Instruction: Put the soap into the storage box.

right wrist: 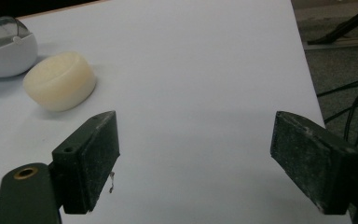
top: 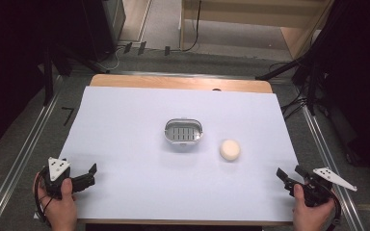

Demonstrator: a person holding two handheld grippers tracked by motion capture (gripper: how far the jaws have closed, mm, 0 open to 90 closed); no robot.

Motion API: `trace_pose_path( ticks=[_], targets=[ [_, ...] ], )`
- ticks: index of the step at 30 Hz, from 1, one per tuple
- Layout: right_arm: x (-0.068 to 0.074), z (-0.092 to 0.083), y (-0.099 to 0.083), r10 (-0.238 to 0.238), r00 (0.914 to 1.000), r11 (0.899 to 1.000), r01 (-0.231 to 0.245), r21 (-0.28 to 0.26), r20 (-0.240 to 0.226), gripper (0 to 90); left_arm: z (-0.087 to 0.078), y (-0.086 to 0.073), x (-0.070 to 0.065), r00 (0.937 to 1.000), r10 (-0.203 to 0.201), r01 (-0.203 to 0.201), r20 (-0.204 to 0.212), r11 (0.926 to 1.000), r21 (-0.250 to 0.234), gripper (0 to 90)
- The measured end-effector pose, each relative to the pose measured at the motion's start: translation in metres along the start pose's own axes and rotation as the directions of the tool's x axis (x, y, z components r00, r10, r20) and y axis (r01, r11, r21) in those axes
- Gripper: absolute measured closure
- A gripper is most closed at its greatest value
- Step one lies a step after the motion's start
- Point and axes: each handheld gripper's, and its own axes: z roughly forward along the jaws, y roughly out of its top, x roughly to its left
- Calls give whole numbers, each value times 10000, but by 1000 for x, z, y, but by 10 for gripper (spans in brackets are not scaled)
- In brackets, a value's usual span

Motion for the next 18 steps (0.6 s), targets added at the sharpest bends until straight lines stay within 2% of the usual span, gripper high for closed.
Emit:
trace_pose_path(
  ticks=[3, 6, 9, 11, 14, 15, 16, 17, 18],
  targets=[
    [3, 3, 3, -143, 9997, 9980, 132, 613, 178, 171, 0, 0, -1, 9999, 143, -143, -67, 9999, 56, 1],
    [8, 7, 6, -628, 9973, 9883, 570, 1413, 370, 171, 1, 0, -3, 9995, 281, -280, -146, 9996, 63, 1],
    [13, 12, 8, -910, 9958, 9768, 867, 1960, 129, 169, 0, 0, -4, 9995, 301, -300, -127, 9995, 36, 1],
    [17, 14, 10, -974, 9952, 9717, 973, 2151, -104, 169, 0, 0, -3, 9995, 283, -283, -108, 9996, -11, 1],
    [23, 15, 14, -1047, 9944, 9690, 1058, 2232, -166, 170, 0, 0, -3, 9995, 289, -289, -95, 9996, -53, 1],
    [28, 17, 18, -1161, 9926, 9633, 1215, 2394, -366, 170, 0, 0, -4, 9994, 327, -327, -128, 9995, -22, 1],
    [28, 17, 18, -1161, 9926, 9633, 1215, 2394, -366, 170, 1, 0, -4, 9993, 357, -357, -130, 9994, 11, 1],
    [32, 19, 23, -1325, 9906, 9561, 1368, 2592, -342, 171, 1, 0, -5, 9990, 415, -413, -178, 9991, 90, 1],
    [32, 19, 23, -1325, 9906, 9561, 1368, 2592, -342, 171, 1, 0, -5, 9990, 415, -413, -178, 9991, 90, 1]
  ],
)
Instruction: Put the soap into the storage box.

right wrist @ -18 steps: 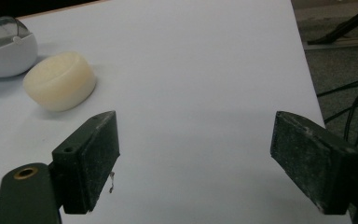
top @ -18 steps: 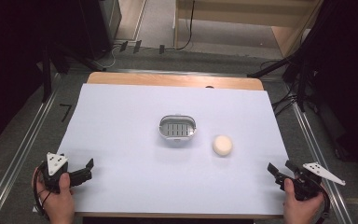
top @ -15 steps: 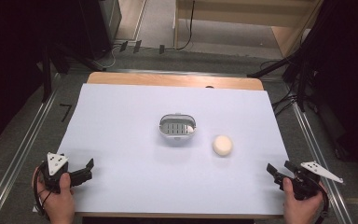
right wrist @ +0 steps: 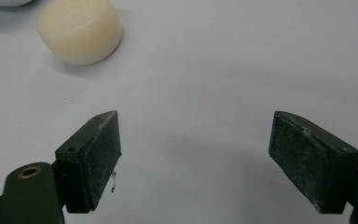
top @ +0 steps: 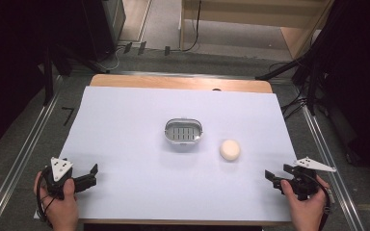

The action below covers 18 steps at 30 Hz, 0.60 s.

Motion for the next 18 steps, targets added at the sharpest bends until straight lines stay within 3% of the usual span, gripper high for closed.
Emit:
trace_pose_path(
  ticks=[9, 18],
  targets=[
    [18, 20, 18, -320, 9989, 9951, 350, 924, -337, 145, -1, 0, 1, 10000, -9, 9, 55, 10000, -34, 1],
    [28, 30, 29, -552, 9971, 9932, 602, 1000, -521, 144, -1, 0, 0, 10000, -11, 11, 65, 10000, -58, 1]
  ],
)
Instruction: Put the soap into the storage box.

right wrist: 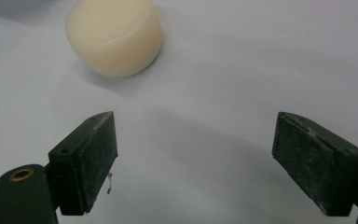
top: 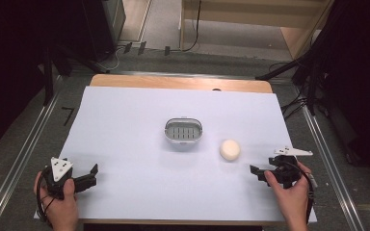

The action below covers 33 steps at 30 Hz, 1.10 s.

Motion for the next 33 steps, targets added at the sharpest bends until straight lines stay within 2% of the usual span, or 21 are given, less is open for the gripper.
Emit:
trace_pose_path(
  ticks=[24, 33],
  targets=[
    [27, 24, 22, -573, 9970, 9978, 589, 308, -519, 144, 0, 0, 1, 10000, -42, 42, 21, 10000, 42, 1],
    [36, 34, 31, -765, 9954, 9958, 792, 463, -575, 144, 0, 0, 1, 10000, -58, 58, 48, 10000, 51, 1]
  ],
)
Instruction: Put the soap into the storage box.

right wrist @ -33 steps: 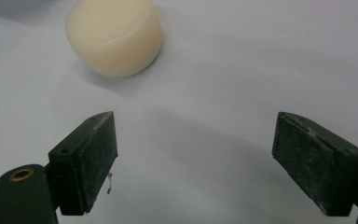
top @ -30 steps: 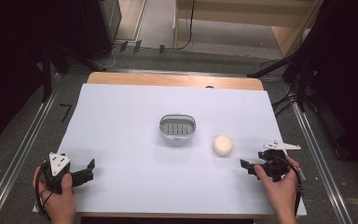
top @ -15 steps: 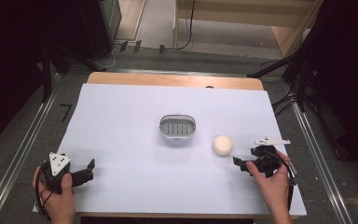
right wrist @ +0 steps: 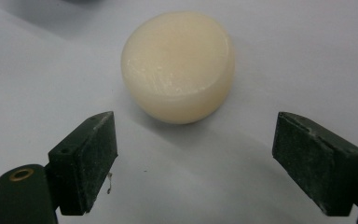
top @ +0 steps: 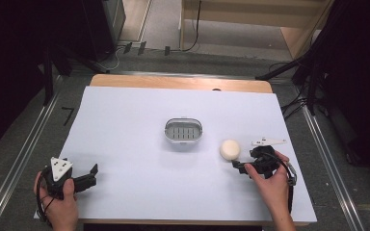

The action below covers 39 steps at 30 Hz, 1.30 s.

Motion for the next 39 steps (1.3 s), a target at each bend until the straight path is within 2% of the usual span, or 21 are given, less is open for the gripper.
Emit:
trace_pose_path(
  ticks=[15, 24, 30, 39],
  targets=[
    [7, 14, 13, -91, 9999, 9993, 88, 374, 93, 144, 0, 0, 0, 10000, -2, 2, 19, 10000, 17, 1],
    [11, 29, 17, -66, 10000, 9983, 63, 588, 65, 147, 0, 0, 1, 10000, -54, 54, 62, 10000, -65, 1],
    [14, 36, 19, 7, 9999, 9985, -15, 547, 146, 165, 0, 0, 1, 9999, -67, 68, 89, 10000, -61, 1],
    [12, 37, 21, 233, 9994, 9988, -244, 430, 256, 207, 0, 0, 1, 9999, -64, 64, 82, 10000, -28, 1]
  ],
)
